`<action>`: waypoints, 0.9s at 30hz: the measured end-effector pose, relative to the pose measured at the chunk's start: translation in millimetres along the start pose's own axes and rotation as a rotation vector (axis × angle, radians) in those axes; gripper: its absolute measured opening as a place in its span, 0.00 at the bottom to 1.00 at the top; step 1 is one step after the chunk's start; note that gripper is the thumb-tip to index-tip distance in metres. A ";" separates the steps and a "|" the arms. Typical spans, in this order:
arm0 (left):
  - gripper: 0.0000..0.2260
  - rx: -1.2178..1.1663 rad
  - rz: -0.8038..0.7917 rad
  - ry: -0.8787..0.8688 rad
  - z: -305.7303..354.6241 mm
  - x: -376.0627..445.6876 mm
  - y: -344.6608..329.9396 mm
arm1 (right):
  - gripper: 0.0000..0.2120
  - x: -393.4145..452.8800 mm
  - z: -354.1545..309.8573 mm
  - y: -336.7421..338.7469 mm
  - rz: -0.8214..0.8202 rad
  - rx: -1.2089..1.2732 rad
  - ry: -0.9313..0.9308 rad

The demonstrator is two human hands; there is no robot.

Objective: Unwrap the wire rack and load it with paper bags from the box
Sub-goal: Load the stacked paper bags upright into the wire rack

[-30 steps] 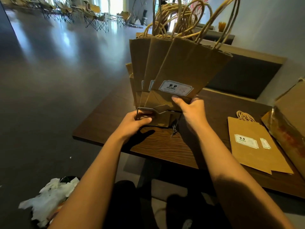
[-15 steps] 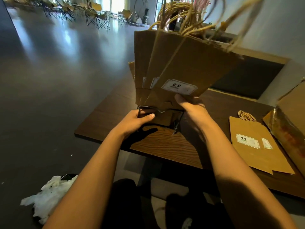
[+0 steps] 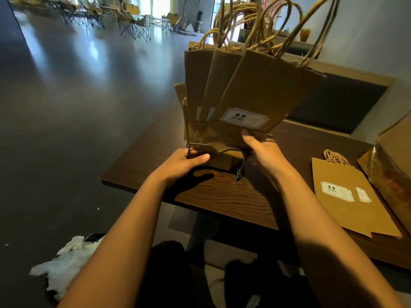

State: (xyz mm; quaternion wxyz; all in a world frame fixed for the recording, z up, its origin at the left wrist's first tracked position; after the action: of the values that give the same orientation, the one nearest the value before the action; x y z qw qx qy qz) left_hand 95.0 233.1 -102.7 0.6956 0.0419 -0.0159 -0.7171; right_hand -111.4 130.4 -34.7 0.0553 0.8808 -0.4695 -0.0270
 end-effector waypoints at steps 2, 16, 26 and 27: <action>0.11 -0.020 0.005 0.002 -0.4 1.1 0.6 | 0.33 2.0 6.7 1.1 0.013 0.084 -0.059; 0.15 -0.002 -0.036 -0.014 -5.8 2.3 6.4 | 0.26 9.4 22.9 10.2 -0.123 0.236 -0.165; 0.06 0.095 0.378 -0.263 -16.2 -1.0 5.2 | 0.11 -3.1 46.6 5.2 0.021 0.392 -0.301; 0.06 0.111 0.384 -0.275 -12.4 -1.6 3.9 | 0.08 -4.3 49.5 2.9 0.030 0.396 -0.307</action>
State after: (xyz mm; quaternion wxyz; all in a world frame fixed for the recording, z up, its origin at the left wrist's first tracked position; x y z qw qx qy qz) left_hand 99.9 235.0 -114.7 0.8071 -0.0218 -0.1575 -0.5686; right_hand -121.1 128.8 -83.5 -0.1898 0.8531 -0.4813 -0.0672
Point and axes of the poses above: each hand's wrist, its own x-axis towards the middle knuckle, its own y-axis out of the back of the hand, z = x × y, the point moved 1 cm from there along x, towards the middle knuckle, and after that the axes turned 8 degrees about -z, right-handed, at the moved point
